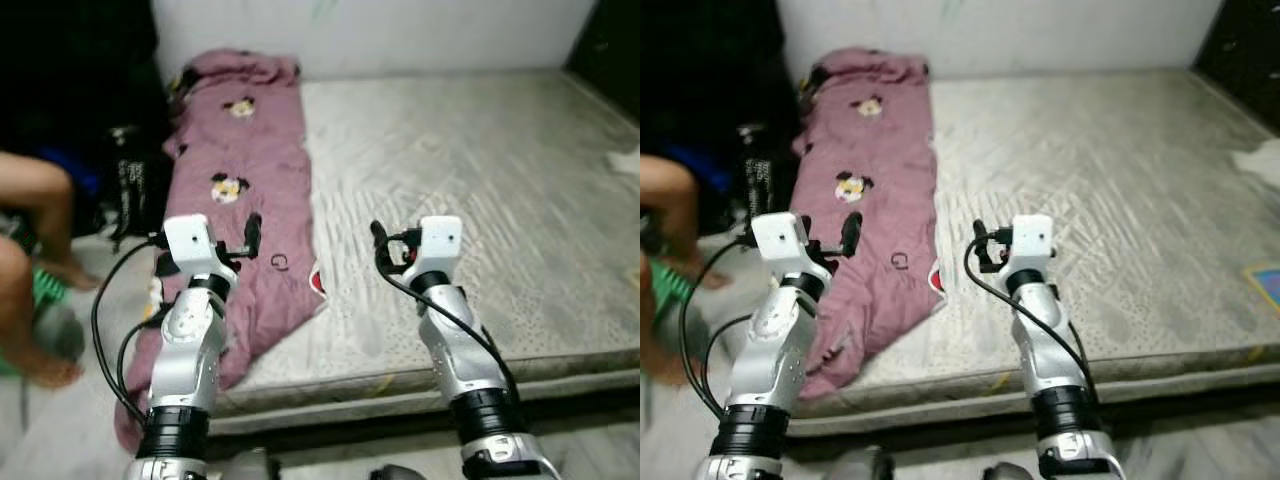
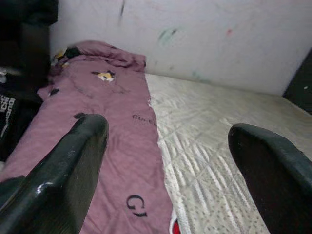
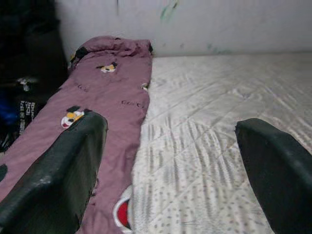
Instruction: Clean up the room
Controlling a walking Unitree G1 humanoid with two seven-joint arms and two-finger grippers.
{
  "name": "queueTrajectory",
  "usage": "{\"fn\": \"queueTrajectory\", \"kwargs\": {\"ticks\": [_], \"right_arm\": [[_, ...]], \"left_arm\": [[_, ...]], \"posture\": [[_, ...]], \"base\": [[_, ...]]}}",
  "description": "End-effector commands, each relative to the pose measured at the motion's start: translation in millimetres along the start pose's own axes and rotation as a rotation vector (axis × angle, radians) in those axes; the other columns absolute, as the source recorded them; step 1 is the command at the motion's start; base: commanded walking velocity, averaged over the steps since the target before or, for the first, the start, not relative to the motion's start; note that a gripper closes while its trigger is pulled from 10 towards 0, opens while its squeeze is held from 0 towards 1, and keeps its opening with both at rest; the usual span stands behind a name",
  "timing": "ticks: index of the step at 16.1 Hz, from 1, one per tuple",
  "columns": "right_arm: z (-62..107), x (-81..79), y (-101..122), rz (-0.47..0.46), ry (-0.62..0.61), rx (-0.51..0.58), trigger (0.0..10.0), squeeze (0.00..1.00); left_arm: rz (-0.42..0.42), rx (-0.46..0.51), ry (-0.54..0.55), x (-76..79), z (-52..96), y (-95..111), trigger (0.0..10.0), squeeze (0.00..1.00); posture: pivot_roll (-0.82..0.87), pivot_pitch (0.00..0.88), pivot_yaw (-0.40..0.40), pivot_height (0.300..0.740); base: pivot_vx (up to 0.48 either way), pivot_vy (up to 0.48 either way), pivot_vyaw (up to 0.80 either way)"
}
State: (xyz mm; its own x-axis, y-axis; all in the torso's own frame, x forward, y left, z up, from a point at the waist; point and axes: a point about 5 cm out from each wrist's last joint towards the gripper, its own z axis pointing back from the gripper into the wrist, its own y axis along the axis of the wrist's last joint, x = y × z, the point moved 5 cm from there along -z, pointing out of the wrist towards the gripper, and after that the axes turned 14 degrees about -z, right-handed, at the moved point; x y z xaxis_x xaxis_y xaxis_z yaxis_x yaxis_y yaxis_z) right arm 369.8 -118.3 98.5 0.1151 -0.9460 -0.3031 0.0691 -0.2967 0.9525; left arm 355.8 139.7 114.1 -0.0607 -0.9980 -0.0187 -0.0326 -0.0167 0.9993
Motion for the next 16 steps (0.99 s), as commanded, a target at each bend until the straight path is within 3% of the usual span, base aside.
{"fn": "queueTrajectory", "kwargs": {"ticks": [1, 7, 10, 11, 12, 14, 16], "right_arm": [[-3.3, -12.2, 3, -0.01, 0.031, 0.006, 10.0, 0.0], [-3.5, -12.2, 2, -0.006, 0.032, 0.004, 10.0, 0.0], [-0.2, -12.4, 2, -0.013, 0.036, 0.01, 10.0, 0.0], [1.4, -12.7, 2, -0.021, 0.041, 0.011, 10.0, 0.0], [3.6, -13.0, 3, -0.03, 0.045, 0.013, 10.0, 0.0], [5.7, -13.9, 1, -0.029, 0.05, 0.006, 10.0, 0.0], [9.3, -12.8, -1, -0.03, 0.043, -0.001, 10.0, 0.0]], "left_arm": [[-0.01, -0.001, 0.026, -10.1, -1.0, 2, 10.0, 0.0], [-0.019, 0.005, 0.043, -12.2, -0.9, 3, 10.0, 0.0], [-0.192, -0.042, 0.106, -26.0, 5.7, -3, 10.0, 0.0], [-0.231, -0.049, 0.086, -30.1, 10.9, -5, 10.0, 0.0], [-0.221, 0.012, -0.05, -21.8, 20.5, 0, 10.0, 0.0], [-0.279, -0.019, -0.068, -23.5, 30.0, -7, 10.0, 0.0], [-0.258, -0.017, -0.063, -21.2, 34.1, -5, 10.0, 0.0]], "posture": [[0.03, 0.0, 0.02, 0.74], [0.03, 0.0, 0.02, 0.74], [0.04, 0.0, 0.01, 0.74], [0.04, 0.0, 0.008, 0.74], [0.06, 0.0, -0.001, 0.74], [0.07, 0.0, 0.001, 0.74], [0.06, 0.0, 0.002, 0.74]], "base": [[0.0, 0.476, 0.0], [0.0, 0.479, 0.0], [0.0, 0.0, 0.0], [0.0, 0.0, 0.0], [0.0, 0.0, 0.0], [0.0, 0.0, 0.0], [0.0, 0.0, 0.0]]}}
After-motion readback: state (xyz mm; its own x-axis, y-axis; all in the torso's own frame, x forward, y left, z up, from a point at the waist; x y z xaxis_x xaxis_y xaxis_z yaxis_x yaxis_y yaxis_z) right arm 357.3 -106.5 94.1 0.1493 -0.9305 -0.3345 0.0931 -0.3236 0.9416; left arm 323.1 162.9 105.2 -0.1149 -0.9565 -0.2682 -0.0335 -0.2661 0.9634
